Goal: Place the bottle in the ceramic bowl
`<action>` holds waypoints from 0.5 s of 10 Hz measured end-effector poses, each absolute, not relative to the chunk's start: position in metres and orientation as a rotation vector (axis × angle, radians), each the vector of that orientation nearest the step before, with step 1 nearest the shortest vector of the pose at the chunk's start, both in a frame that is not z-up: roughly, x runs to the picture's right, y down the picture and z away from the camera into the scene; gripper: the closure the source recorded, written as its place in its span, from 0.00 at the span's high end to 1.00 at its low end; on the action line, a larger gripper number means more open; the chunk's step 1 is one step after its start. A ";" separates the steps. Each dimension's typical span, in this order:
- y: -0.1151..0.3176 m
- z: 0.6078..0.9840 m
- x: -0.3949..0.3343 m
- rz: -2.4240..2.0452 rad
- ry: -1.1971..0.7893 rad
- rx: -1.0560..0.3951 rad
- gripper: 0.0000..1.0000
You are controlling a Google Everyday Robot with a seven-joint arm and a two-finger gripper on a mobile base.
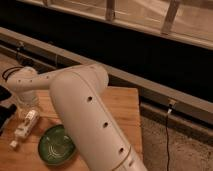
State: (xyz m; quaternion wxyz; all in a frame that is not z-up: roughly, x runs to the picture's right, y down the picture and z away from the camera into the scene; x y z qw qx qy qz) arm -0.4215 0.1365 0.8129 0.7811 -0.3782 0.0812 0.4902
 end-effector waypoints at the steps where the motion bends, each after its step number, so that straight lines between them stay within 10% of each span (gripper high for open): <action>1: 0.142 0.817 -0.422 1.074 0.201 -0.823 0.65; 5: 0.163 0.820 -0.438 1.080 0.274 -0.855 0.65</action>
